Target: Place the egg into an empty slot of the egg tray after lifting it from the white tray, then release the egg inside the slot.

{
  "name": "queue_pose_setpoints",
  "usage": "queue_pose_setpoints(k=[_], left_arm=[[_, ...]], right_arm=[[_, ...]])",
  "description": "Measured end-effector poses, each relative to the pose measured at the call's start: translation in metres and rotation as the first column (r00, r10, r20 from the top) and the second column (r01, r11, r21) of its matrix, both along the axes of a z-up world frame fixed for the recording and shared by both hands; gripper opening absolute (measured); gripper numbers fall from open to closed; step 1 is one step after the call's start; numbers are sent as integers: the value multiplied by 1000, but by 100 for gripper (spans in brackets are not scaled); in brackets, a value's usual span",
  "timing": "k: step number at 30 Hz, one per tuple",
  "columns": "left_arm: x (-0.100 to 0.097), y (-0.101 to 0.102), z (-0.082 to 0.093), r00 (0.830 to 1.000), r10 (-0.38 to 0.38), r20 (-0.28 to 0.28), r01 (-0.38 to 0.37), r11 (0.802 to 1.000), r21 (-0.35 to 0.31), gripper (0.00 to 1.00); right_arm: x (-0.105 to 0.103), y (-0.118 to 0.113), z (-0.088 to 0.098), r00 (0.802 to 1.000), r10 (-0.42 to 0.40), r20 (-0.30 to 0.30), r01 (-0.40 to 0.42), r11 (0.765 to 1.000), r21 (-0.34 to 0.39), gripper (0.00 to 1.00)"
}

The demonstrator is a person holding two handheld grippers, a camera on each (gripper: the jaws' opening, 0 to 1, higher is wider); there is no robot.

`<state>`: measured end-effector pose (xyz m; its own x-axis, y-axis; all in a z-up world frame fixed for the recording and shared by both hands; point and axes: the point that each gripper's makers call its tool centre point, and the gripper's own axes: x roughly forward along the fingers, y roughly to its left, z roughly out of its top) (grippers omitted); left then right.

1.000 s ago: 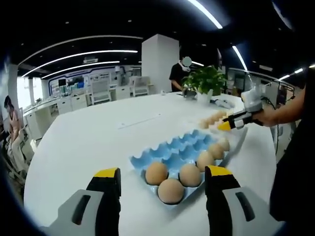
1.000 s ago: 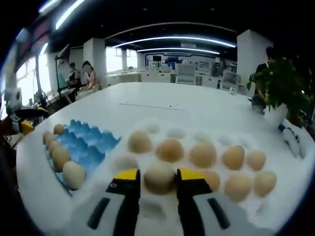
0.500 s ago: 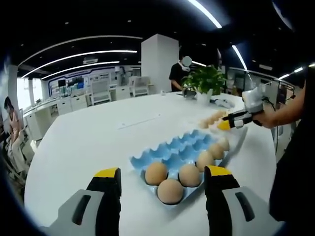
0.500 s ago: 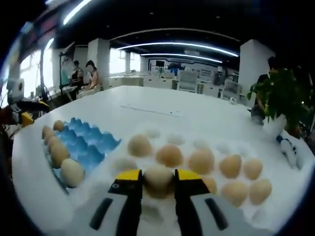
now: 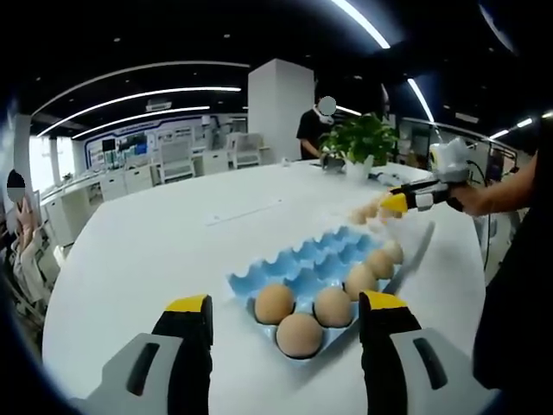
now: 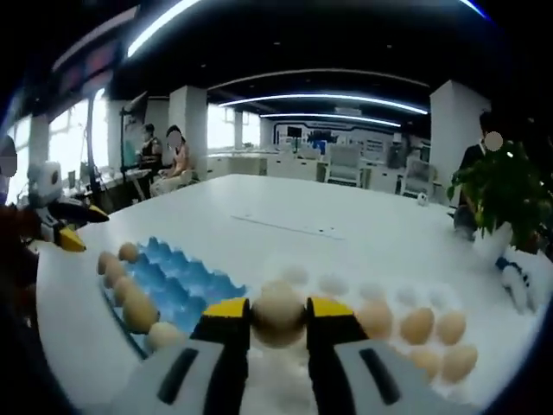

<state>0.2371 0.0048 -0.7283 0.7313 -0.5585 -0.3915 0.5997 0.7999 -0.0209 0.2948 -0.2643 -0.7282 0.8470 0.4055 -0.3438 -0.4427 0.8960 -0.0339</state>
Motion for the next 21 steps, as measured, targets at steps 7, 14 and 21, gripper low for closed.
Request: queue_pose_setpoints(k=[7,14,21], left_arm=[[1,-2,2,1000,-5,4,5,1000,-1,69],[1,-1,2,1000,-4,5,4,1000,-2,69],[1,0,2,1000,-7,8,7,1000,3,70]], right_arm=[[2,40,9,995,100,22,-100,995,8,25],[-2,81,11,979,202,19,-202,979,22,25],[-7,125,9,952,307,6,-307,951,33,25]])
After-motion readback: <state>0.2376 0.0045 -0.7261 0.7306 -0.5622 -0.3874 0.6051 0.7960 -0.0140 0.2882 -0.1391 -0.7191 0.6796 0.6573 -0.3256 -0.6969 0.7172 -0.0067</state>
